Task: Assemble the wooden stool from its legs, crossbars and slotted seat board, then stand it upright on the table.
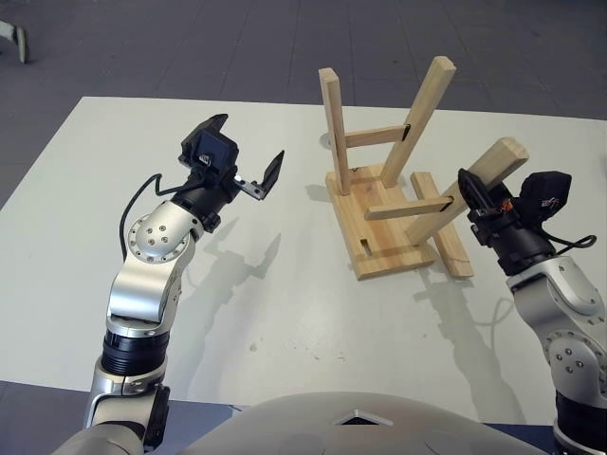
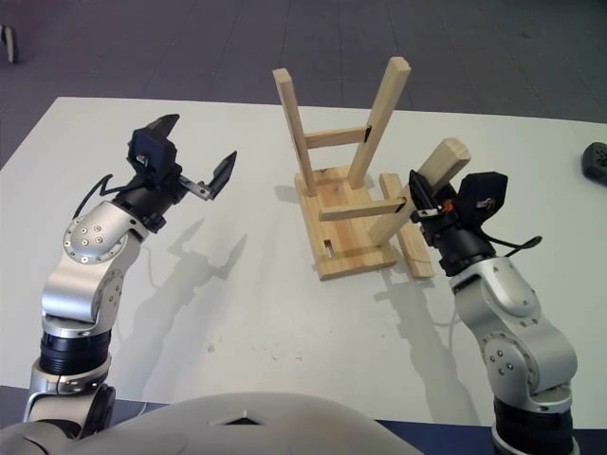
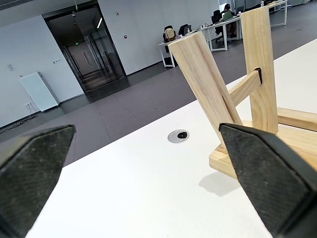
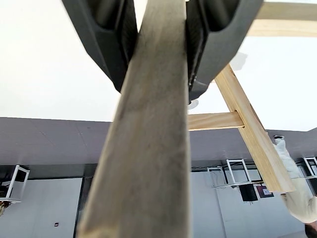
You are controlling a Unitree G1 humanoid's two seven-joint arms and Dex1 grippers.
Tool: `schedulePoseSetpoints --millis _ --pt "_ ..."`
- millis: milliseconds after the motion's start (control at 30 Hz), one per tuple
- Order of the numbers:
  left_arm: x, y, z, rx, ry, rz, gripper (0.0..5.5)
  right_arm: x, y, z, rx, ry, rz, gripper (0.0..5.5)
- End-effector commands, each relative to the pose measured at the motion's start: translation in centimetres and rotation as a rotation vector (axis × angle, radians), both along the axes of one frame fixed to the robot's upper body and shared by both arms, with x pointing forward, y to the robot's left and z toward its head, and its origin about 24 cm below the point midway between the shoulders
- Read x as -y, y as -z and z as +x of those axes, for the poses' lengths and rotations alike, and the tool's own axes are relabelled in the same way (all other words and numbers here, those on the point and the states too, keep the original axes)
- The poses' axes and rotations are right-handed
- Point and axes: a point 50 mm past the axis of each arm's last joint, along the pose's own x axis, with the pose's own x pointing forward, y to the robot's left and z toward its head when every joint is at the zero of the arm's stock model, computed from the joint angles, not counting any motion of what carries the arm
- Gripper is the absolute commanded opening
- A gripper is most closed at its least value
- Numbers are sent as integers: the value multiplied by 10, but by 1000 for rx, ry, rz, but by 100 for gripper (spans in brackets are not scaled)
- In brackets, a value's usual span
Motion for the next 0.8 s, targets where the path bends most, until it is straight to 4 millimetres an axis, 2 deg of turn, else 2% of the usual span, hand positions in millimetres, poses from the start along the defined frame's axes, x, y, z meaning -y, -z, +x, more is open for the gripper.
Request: schedulePoseSetpoints --millis 33,167,300,333,400,600,800 --pt "4 6 -2 -14 9 7 540 9 74 -38 -446 103 -129 105" --pt "3 6 -2 -10 6 16 540 9 73 -36 -400 142 -132 106" --pt "4 8 -2 -14 7 15 540 6 81 -35 -371 151 -93 106" --pt "4 8 -2 -14 8 14 540 5 78 -31 -335 149 -86 106" --pt "4 8 -2 -16 7 13 540 5 64 -20 -230 147 -62 166" --pt "0 14 1 -48 -10 -18 540 1 -1 15 158 98 43 263" --pt "0 18 1 -66 -5 -25 540 -7 -34 30 277 39 85 354"
